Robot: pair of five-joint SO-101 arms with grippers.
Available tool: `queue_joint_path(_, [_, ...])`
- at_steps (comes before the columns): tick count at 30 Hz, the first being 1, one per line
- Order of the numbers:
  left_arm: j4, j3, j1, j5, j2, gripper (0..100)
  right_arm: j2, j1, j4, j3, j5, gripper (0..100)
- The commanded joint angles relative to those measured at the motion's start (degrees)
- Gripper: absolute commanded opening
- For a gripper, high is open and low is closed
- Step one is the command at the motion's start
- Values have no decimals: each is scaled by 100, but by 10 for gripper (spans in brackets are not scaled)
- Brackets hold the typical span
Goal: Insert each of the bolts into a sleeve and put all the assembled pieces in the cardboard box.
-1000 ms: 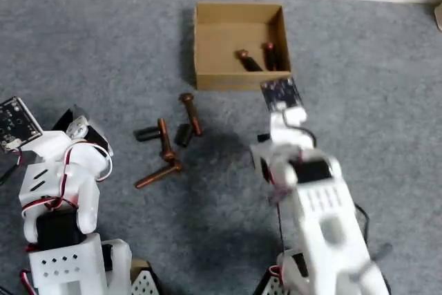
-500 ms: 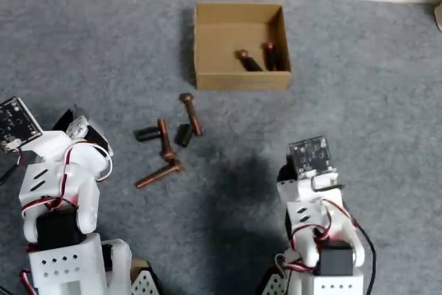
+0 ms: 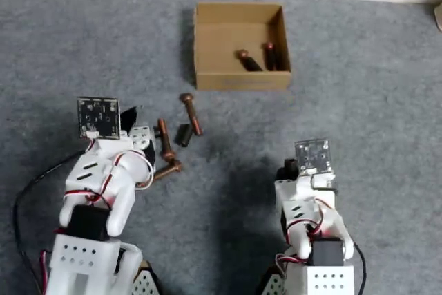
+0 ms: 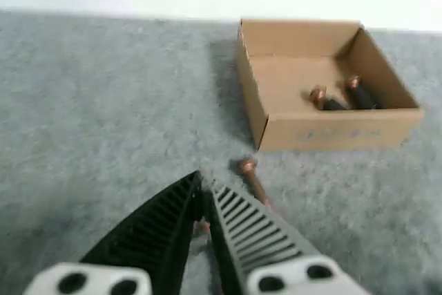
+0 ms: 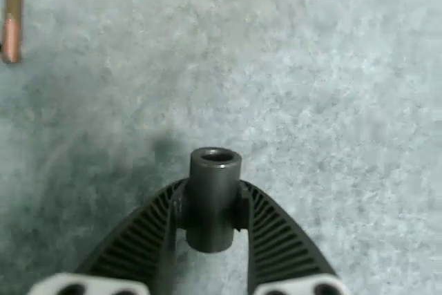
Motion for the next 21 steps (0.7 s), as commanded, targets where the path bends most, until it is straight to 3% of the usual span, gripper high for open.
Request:
queue_joint_path(1, [-677, 75, 119, 246, 4, 17, -48, 189, -224, 57, -70, 4])
queue_joint_path(6, [-334, -488, 119, 114, 760, 21, -48, 207, -224, 92, -44, 4])
queue_joint_path(12, [730, -2387, 127, -114, 3688, 79, -48, 207, -251, 92, -35, 4])
queue_joint_path(16, [2303, -3811, 136, -1275, 5191, 84, -48, 207, -251, 92, -35, 4])
queue_joint_path(21, [3938, -4567, 734, -2426, 5411, 84, -48, 207, -259, 101, -35, 4])
